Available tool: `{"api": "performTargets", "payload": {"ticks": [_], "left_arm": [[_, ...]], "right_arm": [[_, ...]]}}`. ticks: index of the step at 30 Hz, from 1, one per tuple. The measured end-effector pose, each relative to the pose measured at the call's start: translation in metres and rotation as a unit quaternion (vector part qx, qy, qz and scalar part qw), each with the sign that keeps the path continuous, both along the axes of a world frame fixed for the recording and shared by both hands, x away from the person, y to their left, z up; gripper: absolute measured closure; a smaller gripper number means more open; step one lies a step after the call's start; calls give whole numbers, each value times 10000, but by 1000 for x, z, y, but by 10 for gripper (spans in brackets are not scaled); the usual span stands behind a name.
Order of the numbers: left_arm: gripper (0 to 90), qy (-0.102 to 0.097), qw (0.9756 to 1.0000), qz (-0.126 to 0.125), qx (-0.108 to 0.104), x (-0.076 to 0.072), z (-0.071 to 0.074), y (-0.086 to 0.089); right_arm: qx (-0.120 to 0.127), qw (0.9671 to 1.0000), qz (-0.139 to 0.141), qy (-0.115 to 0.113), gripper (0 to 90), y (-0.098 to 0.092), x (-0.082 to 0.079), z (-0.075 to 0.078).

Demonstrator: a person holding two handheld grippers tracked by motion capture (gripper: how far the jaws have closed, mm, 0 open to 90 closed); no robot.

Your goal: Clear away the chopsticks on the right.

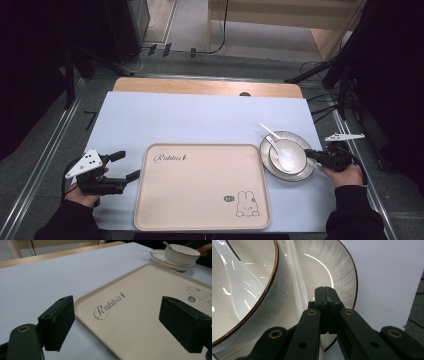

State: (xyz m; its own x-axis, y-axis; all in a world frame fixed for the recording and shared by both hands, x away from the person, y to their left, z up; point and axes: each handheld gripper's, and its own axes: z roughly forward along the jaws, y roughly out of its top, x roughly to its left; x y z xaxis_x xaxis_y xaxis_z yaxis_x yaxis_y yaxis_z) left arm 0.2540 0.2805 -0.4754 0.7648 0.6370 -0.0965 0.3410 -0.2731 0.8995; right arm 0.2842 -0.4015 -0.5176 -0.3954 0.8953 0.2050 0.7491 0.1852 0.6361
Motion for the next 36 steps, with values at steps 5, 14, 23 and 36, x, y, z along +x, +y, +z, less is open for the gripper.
{"api": "performTargets", "payload": {"ticks": [5, 14, 23, 36], "left_arm": [[138, -7, 10000, -13, -18, 0, 0, -1], [138, 10, 10000, -15, -6, 1, -1, -1], [138, 18, 10000, -26, 9, 2, -1, -2], [139, 27, 10000, -36, 16, 3, -2, -2]], "right_arm": [[25, 9998, -10, -212, 819, -3, -6, 6], [-33, 9983, 19, -585, 532, -6, -12, 12], [-21, 9991, 147, -388, 647, -1, -8, 6], [-32, 9992, 380, -76, 819, 3, 10, -7]]}}
